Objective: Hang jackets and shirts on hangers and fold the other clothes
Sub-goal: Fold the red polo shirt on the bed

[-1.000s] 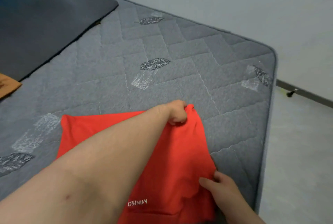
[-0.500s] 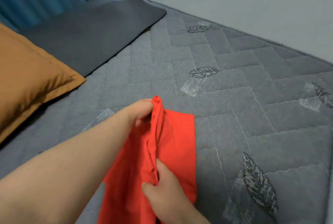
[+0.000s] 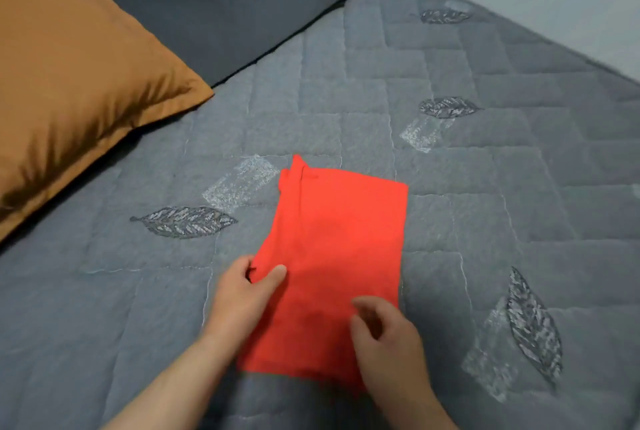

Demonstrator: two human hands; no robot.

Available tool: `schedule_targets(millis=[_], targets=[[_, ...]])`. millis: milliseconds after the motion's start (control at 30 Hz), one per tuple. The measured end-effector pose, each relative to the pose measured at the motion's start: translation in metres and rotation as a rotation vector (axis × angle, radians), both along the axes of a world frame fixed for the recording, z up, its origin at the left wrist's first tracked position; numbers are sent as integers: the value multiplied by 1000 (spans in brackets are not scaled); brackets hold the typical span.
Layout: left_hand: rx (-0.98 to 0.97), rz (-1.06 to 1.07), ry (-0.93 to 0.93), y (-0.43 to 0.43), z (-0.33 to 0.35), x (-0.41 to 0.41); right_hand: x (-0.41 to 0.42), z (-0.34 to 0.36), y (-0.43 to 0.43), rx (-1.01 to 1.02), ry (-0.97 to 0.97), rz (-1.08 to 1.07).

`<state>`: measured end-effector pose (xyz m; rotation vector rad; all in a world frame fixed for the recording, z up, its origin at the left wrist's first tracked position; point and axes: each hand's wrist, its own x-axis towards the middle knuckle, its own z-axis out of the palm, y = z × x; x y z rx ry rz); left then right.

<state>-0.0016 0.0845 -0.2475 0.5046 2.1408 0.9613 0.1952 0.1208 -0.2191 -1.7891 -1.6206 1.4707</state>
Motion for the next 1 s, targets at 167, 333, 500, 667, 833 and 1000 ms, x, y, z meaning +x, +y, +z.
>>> schedule_targets(millis=[167,333,500,667,833,1000], targets=[[-252,-85,25,-56,3,33,48,-12,-19,-279,-102,-108],[-127,99,-532,-57,3,37,45,-22,-18,-373,71,-197],[-138,317,-671,-86,-3,55,59,-20,-32,-589,201,-312],[-437,295,-857,-169,11,102,122,-13,-86,-872,48,-291],[-509,289,-951,-206,44,130,160,12,-114,-878,-22,-219],[-91,454,-696,-169,60,116,140,40,-80,-547,72,-197]])
